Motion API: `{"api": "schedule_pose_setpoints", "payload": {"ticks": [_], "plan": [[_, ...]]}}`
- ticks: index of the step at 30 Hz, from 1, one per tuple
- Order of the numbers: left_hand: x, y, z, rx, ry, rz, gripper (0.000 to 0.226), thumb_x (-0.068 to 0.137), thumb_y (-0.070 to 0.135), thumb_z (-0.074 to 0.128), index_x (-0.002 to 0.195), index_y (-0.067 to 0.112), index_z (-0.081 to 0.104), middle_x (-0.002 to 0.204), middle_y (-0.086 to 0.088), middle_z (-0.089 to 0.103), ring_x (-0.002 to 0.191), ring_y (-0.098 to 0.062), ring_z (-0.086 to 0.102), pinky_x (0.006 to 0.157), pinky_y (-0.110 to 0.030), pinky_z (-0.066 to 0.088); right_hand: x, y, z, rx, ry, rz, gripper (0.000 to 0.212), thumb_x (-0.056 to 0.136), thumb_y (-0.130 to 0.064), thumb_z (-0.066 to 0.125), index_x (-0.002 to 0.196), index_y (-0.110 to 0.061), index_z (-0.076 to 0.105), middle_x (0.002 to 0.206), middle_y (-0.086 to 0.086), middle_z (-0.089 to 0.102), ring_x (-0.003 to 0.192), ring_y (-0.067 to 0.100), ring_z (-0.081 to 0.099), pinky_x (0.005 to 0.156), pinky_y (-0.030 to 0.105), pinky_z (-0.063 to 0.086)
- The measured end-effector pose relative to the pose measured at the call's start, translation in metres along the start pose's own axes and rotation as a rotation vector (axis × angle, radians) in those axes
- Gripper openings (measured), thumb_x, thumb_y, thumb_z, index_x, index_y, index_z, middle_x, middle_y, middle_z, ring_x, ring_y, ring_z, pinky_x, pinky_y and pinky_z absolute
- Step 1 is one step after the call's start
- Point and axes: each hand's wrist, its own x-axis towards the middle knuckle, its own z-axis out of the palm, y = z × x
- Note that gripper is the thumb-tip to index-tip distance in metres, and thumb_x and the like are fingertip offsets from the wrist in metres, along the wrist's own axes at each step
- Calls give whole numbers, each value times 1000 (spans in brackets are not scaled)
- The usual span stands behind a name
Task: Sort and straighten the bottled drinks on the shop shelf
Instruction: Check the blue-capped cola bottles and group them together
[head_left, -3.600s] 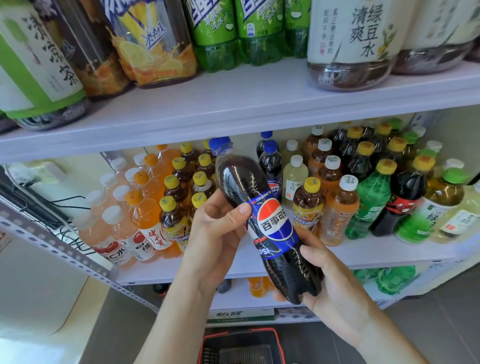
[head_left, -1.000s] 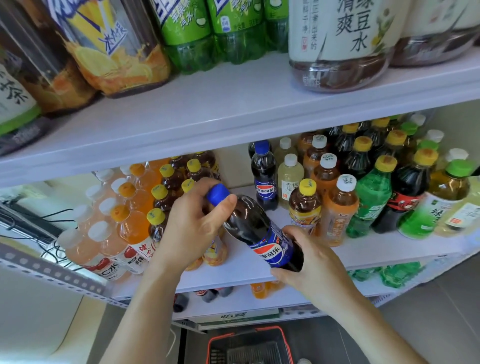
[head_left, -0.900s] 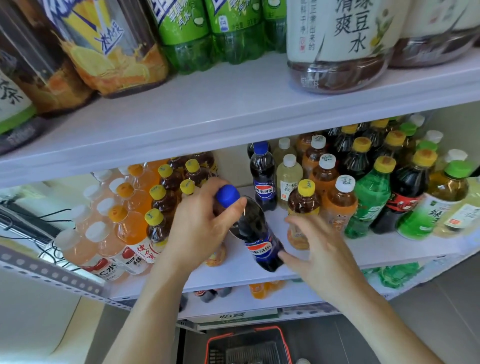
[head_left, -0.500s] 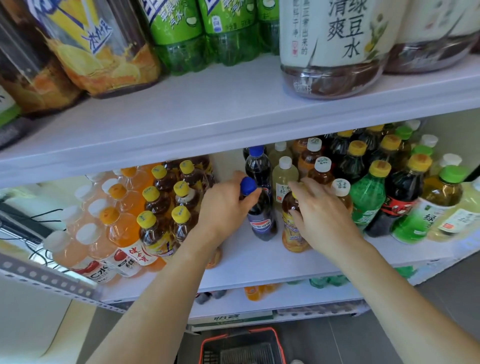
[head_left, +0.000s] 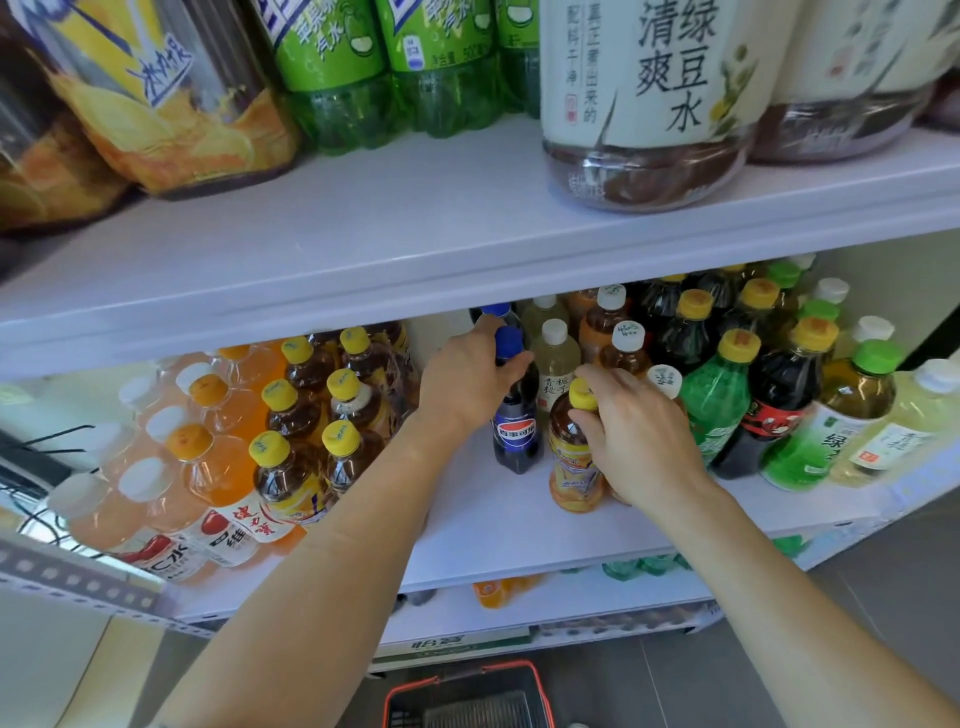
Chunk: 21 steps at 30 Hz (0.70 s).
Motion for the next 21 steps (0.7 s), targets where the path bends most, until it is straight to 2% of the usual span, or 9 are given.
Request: {"api": "schedule_pose_setpoints", "payload": {"ticks": [4, 12, 15, 18, 21], "plan": [[-1, -1, -5, 14, -12, 21, 35, 93, 41, 61, 115, 13, 55, 92, -8, 66, 80, -29, 63, 70, -36, 51, 6, 2, -3, 48, -26, -21, 34, 82, -9, 72, 114, -7, 62, 99, 13, 64, 89, 34, 60, 67, 34, 42], [-4, -1, -3, -53, 3, -14, 21, 90, 35, 66, 98, 20, 53, 81, 2, 56, 70, -20, 52, 63, -27, 36, 43, -2, -1, 11, -56, -44, 42, 85, -8, 67, 125, -9, 55, 113, 12, 59, 103, 32, 57, 70, 32, 39], [-1, -4, -4, -72, 5, -21, 25, 91, 34, 66, 107, 16, 60, 84, 2, 57, 72, -18, 53, 65, -26, 37, 54, -1, 1, -83, -95, -65, 37, 88, -12, 65, 124, -10, 54, 108, 11, 61, 102, 30, 56, 68, 32, 39], [0, -7, -5, -107, -1, -21, 32, 91, 33, 66, 116, 14, 61, 88, 3, 58, 75, -17, 54, 69, -26, 39, 63, 0, 3, -227, -87, -84, 37, 87, -18, 67, 122, -14, 55, 106, 7, 65, 104, 28, 56, 80, 37, 43], [0, -7, -6, -157, -24, -45, 35, 92, 32, 66, 121, 15, 58, 91, 3, 57, 78, -18, 54, 70, -25, 38, 68, -1, 5, -296, -68, -92, 32, 89, -26, 65, 119, -17, 57, 104, 4, 67, 105, 27, 56, 86, 38, 38]]}}
